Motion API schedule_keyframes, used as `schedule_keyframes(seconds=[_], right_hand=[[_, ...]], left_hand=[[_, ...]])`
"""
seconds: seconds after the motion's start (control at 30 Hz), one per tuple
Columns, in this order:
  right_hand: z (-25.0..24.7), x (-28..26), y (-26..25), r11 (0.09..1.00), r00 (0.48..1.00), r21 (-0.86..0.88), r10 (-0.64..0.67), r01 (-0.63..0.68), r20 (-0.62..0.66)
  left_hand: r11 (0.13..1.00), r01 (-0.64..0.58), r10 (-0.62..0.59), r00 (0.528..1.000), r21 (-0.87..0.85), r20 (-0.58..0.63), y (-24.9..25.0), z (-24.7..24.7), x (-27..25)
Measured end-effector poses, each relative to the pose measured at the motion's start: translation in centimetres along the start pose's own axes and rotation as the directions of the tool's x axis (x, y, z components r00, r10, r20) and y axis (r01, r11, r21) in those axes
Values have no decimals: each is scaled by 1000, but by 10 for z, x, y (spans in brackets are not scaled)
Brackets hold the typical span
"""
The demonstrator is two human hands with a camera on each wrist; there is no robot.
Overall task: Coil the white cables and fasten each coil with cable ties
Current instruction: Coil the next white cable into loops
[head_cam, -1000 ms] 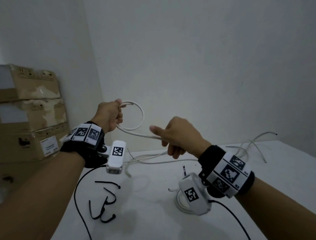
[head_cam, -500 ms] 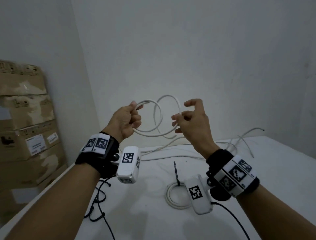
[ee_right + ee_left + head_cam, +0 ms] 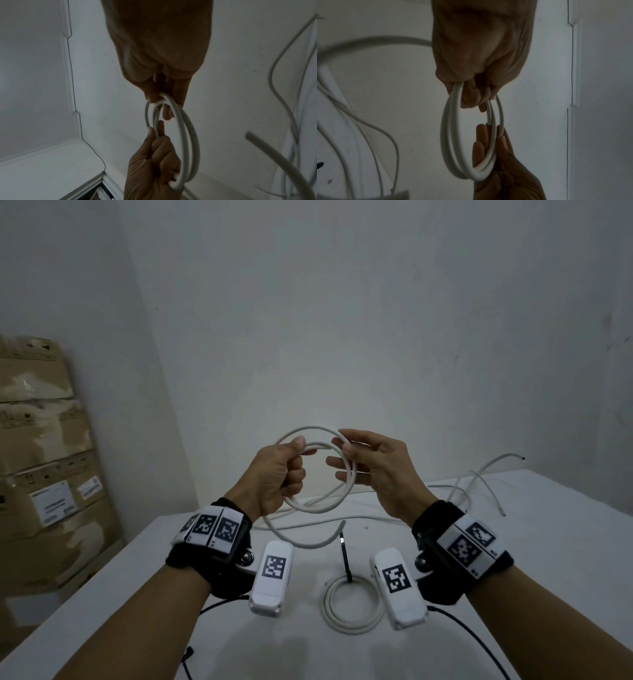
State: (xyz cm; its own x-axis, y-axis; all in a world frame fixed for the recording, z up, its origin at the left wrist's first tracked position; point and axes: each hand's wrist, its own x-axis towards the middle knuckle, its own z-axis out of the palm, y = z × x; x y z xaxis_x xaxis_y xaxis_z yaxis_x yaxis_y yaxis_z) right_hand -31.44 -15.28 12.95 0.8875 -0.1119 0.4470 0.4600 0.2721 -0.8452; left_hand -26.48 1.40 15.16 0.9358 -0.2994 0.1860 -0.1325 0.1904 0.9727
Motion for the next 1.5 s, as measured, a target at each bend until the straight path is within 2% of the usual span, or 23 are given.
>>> schedule_keyframes(seconds=[0.17, 0.33, 0.5, 0.6, 0.7, 0.77, 0.8, 0.9, 1.03, 1.1, 1.13, 1.17, 1.2, 1.23, 1.27, 1.3, 1.33, 1.4, 1.5], right_hand=[[-7, 5, 6, 999, 999, 15, 29, -29, 44], [-15, 8, 11, 1000, 995, -25, 19, -17, 96], [-17, 13, 17, 994, 998, -97, -41, 45, 45], [-16, 17, 22, 995, 999, -89, -50, 51, 12], [-16, 19, 28, 997, 998, -63, -52, 50, -24], [-15, 20, 33, 997, 997, -55, -49, 45, -64], [-15, 21, 34, 998, 996, -47, -44, 41, -80], [-17, 24, 33, 999, 995, -26, -45, 42, -93], [-21, 29, 32, 998, 996, -43, -53, 50, -66], [-23, 31, 32, 997, 997, -63, -50, 47, -52], [-24, 32, 32, 996, 998, -73, -50, 47, -43], [-25, 33, 31, 996, 998, -79, -49, 46, -34], [-25, 34, 31, 996, 998, -81, -50, 47, -28], [-25, 36, 30, 995, 998, -84, -52, 50, -27], [-25, 38, 29, 994, 998, -91, -56, 53, -29], [-24, 40, 29, 993, 998, -99, -60, 56, -31], [-23, 42, 28, 993, 998, -104, -63, 60, -29], [-22, 44, 28, 993, 998, -102, -63, 61, -19], [-22, 45, 30, 993, 998, -106, -56, 56, -4]], left_hand=[[999, -30, 29, 999, 12, 36, -7, 4, 5], [998, -63, 63, 998, 23, 17, -13, 9, 8], [994, -98, 99, 995, 49, -21, -19, 14, 14], [989, -113, 122, 988, 97, -94, -25, 18, 16], [937, -152, 237, 938, 314, -254, -33, 25, 18], [850, -189, 383, 862, 492, -331, -38, 26, 20], [809, -221, 449, 830, 544, -331, -39, 26, 21], [660, -327, 579, 795, 677, -180, -41, 24, 19], [323, -339, 626, 776, 884, 69, -42, 13, 26], [62, -264, 644, 748, 963, 164, -39, 5, 30], [-9, -239, 641, 744, 971, 189, -37, 2, 32], [29, -266, 603, 773, 964, 195, -34, 0, 33], [162, -316, 527, 829, 935, 189, -32, -1, 34], [372, -344, 421, 890, 862, 173, -30, 0, 33], [579, -319, 314, 937, 750, 155, -30, 2, 32], [722, -266, 241, 962, 639, 129, -30, 5, 31], [813, -218, 193, 976, 540, 102, -30, 7, 29], [932, -131, 104, 990, 339, 96, -28, 7, 29], [988, 78, -103, 975, 130, 197, -21, 1, 33]])
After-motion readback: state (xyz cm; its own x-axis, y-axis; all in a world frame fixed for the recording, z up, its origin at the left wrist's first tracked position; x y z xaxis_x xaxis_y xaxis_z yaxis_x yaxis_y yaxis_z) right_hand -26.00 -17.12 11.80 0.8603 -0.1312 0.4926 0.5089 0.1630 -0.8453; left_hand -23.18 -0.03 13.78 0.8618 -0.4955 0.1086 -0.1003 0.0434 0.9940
